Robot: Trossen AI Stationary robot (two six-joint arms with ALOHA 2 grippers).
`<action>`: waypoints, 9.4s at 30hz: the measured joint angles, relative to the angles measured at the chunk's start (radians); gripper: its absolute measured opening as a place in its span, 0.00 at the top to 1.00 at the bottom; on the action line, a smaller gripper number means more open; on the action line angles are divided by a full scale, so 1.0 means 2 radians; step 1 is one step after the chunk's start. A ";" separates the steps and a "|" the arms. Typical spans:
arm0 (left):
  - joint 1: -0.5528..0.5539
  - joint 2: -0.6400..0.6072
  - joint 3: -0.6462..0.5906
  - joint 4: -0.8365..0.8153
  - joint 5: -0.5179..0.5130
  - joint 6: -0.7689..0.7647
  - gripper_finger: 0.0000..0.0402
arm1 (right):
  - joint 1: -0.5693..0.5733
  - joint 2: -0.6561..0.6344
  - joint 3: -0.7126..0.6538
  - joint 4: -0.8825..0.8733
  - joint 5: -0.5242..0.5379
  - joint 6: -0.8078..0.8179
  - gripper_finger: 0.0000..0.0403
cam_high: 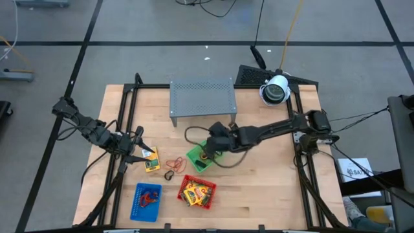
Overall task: Pick & Place Office Desk Supplies
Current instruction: Put the black rubber band into the green basket, then put the left orange rubber band into the green basket
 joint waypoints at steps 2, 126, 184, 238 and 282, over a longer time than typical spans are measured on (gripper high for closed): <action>0.000 0.000 0.000 0.002 -0.001 0.000 0.60 | 0.017 -0.022 0.000 0.023 0.048 -0.035 0.59; 0.096 0.502 0.217 -0.269 0.172 -0.694 0.60 | 0.028 -0.705 -0.737 0.689 -0.289 -0.379 0.63; 0.076 0.574 0.170 -0.148 0.170 -0.689 0.99 | 0.028 -0.705 -0.737 0.689 -0.289 -0.379 0.64; 0.285 0.797 0.573 -0.373 0.173 -0.375 0.96 | 0.028 -0.705 -0.737 0.684 -0.289 -0.379 0.63; 0.225 0.589 0.506 -0.495 0.131 -0.304 0.61 | 0.028 -0.705 -0.737 0.681 -0.289 -0.379 0.63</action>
